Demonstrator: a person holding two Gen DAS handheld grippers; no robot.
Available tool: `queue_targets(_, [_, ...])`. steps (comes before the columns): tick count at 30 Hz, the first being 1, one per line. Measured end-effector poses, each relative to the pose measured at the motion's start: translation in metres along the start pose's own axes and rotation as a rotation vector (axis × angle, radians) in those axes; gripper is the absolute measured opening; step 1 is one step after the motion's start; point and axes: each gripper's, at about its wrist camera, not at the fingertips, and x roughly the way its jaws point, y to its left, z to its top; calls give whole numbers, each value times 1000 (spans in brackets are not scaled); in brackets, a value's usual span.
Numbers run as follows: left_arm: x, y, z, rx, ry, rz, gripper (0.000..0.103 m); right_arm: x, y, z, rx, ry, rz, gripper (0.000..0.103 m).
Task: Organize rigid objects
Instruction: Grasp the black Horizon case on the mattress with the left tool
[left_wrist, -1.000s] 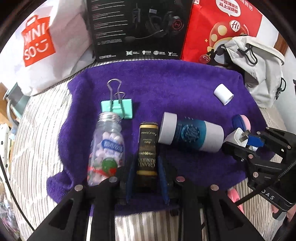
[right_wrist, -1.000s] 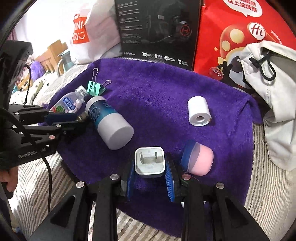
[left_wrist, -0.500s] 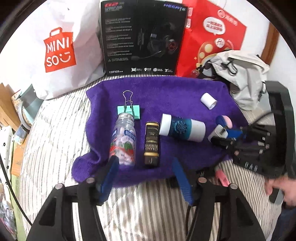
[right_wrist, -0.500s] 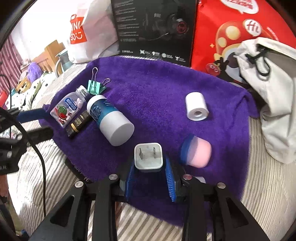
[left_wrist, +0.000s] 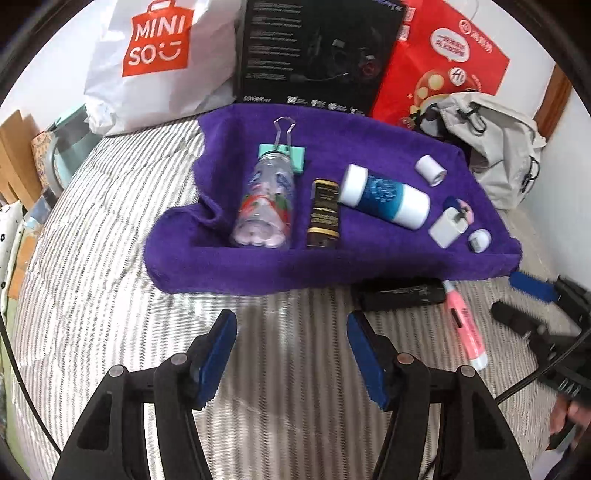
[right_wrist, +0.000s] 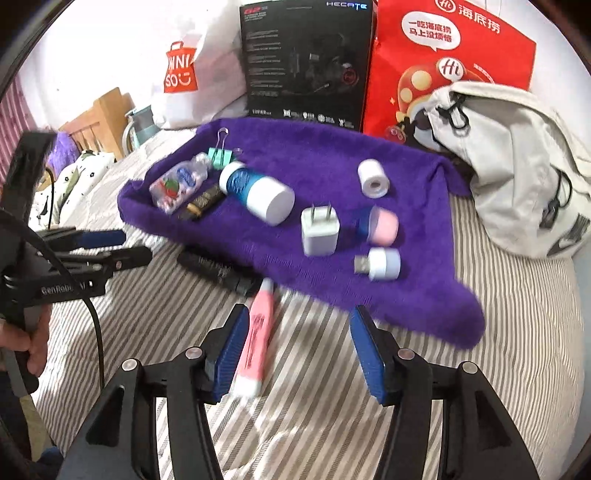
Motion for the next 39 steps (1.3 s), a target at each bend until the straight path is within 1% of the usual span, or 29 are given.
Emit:
queue_targets(3, [-3,-12,-3,24,-18,-22,60,-3,-2,-15,42,8,16,57])
queue_targets(9, [4,-43,-1,36,-6,-44,60,-12,-23,-45,110,38,21,57])
queue_targets(13, [9,-64,1,30,-13,-10,60,-26,-47,-66,151,43,5,57])
queue_targets(17, [13,-80,2,17,-33,29,60,-40,-72,-83,206,31,29,57])
queue_targets(19, [16,-87,2,24,-28,49,60,-41,-77,-87,213,30,38,57])
queue_targets(22, [20,-96,2,29,-22,56,60,-39,-80,-88,210,26,54,57])
queue_targets(26, [23,-107,3,53,-17,79,60,-34,-80,-86,205,22,85,57])
queue_targets(29, [26,-113,7,51,-19,98,60,-31,-79,-86,200,22,103,57])
queue_targets(32, [31,-118,10,55,-16,139,61,-29,-77,-88,194,29,110,57])
queue_targets(35, [30,-118,9,61,-36,190,62,-29,-75,-89,184,28,108,57])
queue_targets(36, [31,-115,8,65,-32,196,63,-29,-75,-90,183,28,109,57])
queue_targets(38, [29,-109,5,67,-31,175,65,-29,-75,-90,180,30,111,58])
queue_targets(39, [27,-107,3,67,-24,188,65,-29,-75,-90,177,30,109,59])
